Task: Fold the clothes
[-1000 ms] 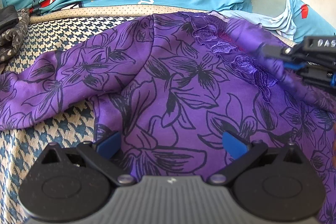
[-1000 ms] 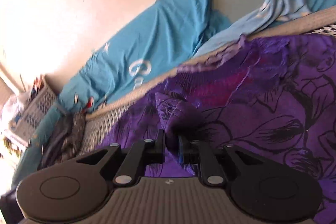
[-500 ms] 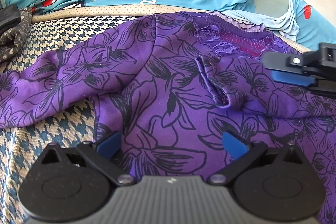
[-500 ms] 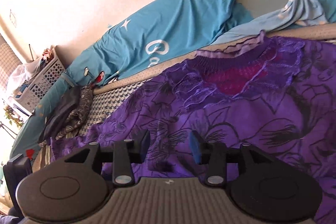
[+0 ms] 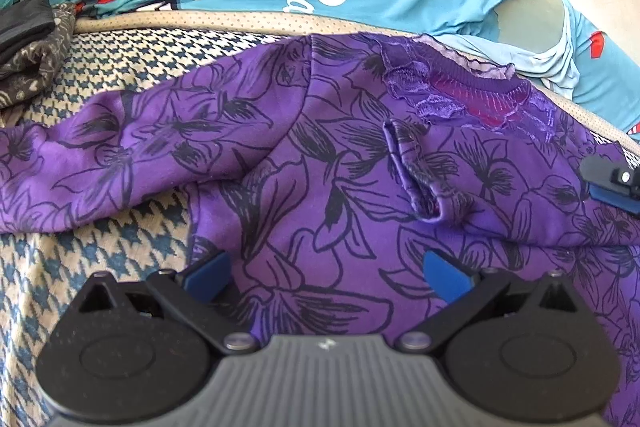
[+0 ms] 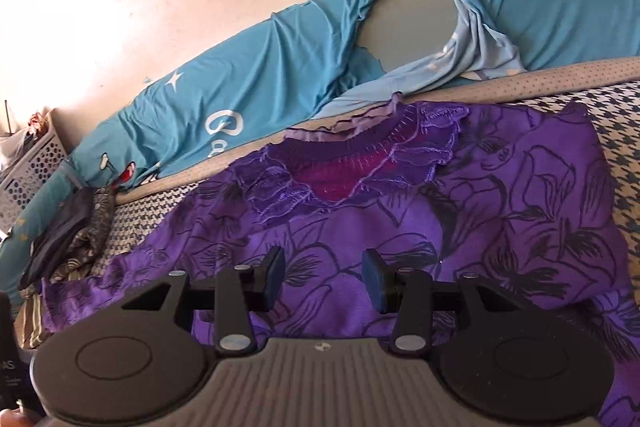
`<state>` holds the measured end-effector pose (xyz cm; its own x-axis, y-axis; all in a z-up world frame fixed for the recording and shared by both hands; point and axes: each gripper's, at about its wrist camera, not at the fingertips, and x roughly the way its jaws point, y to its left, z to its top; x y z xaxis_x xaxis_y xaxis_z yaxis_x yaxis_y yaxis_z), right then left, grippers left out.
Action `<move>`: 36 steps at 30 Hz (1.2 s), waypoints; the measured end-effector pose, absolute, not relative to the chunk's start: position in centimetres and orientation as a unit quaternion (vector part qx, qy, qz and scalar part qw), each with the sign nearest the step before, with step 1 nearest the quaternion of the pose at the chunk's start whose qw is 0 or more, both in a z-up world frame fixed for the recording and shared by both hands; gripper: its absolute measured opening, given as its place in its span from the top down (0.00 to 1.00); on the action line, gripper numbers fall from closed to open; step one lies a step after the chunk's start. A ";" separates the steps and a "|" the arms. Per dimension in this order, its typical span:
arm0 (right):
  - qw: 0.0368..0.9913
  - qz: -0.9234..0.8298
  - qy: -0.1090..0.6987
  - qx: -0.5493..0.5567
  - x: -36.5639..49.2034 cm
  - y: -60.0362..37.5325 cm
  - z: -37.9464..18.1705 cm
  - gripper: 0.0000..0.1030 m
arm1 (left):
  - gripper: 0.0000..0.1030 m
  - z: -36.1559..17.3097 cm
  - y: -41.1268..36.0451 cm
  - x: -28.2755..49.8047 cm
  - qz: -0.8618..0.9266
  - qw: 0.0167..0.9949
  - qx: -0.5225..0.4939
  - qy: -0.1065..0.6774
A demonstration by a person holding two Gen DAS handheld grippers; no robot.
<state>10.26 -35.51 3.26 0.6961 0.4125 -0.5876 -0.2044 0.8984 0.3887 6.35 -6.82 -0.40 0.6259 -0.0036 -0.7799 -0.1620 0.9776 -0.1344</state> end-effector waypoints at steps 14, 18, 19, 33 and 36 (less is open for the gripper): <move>0.906 0.257 0.336 -0.016 8.1 -24.0 0.9 0.46 | 0.00 0.3 -0.5 6.2 0.122 0.884 -0.169 0.418; 0.914 0.257 0.294 -0.111 7.1 -21.4 0.6 0.45 | 0.00 0.3 0.5 6.0 0.129 0.882 -0.178 0.418; 0.915 0.253 0.284 -0.132 7.0 -20.9 0.5 0.45 | 0.00 0.2 0.7 5.9 0.129 0.881 -0.179 0.418; 0.909 0.211 0.293 -0.208 8.9 -18.3 -1.9 0.81 | 0.00 -0.6 5.1 5.0 0.149 0.859 -0.214 0.440; 0.913 0.205 0.288 -0.205 8.9 -18.0 -1.8 0.90 | 0.00 -0.6 5.6 4.8 0.153 0.861 -0.209 0.438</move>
<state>8.88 -17.97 -1.75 0.7506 0.2560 -0.6092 -0.4922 0.8317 -0.2569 4.77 5.61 -0.64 0.5688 0.0811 -0.8185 -0.4471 0.8657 -0.2250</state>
